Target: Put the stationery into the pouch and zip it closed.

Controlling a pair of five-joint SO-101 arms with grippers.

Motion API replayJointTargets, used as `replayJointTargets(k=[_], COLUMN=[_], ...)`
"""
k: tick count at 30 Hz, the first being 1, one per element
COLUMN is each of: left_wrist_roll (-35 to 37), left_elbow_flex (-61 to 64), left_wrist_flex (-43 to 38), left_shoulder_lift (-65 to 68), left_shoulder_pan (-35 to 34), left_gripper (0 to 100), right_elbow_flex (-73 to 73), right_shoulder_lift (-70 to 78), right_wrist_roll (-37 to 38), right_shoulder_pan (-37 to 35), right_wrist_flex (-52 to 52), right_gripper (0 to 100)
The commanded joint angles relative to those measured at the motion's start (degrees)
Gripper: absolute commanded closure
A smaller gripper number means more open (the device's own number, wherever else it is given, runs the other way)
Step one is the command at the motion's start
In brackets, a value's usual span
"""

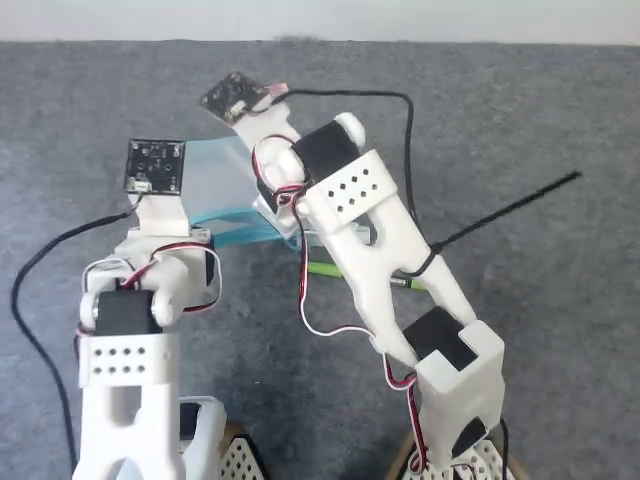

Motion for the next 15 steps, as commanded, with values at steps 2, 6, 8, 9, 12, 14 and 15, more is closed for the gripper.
replayJointTargets(k=[2, 6, 8, 9, 12, 14, 15], left_wrist_roll=[0.7, 1.2, 2.1, 2.2, 2.6, 2.7, 2.7], left_elbow_flex=[-3.6, -5.3, -7.2, -8.3, -11.0, -12.2, -12.5], left_wrist_flex=[-1.1, -0.8, 1.6, 2.7, 4.0, 4.2, 4.2], left_shoulder_lift=[1.7, 2.3, 2.9, 3.4, 6.2, 8.2, 8.9], left_shoulder_pan=[0.1, 0.1, 0.2, 0.4, 0.3, 0.2, 0.1], left_gripper=[99, 99, 99, 99, 99, 99, 99], right_elbow_flex=[-8.2, -13.7, -15.6, -15.9, -14.2, -7.8, -3.6], right_shoulder_lift=[-2.2, -4.2, -7.5, -9.5, -15.0, -18.2, -19.2], right_wrist_roll=[-0.9, -1.1, -1.1, -0.8, -0.4, 3.7, 7.3], right_shoulder_pan=[-0.1, 1.0, 2.9, 4.4, 9.7, 13.9, 15.8], right_wrist_flex=[2.2, 2.2, 2.2, 2.2, 2.2, 2.4, 2.4], right_gripper=[73.1, 73.1, 73.1, 73.1, 73.1, 73.1, 73.2])
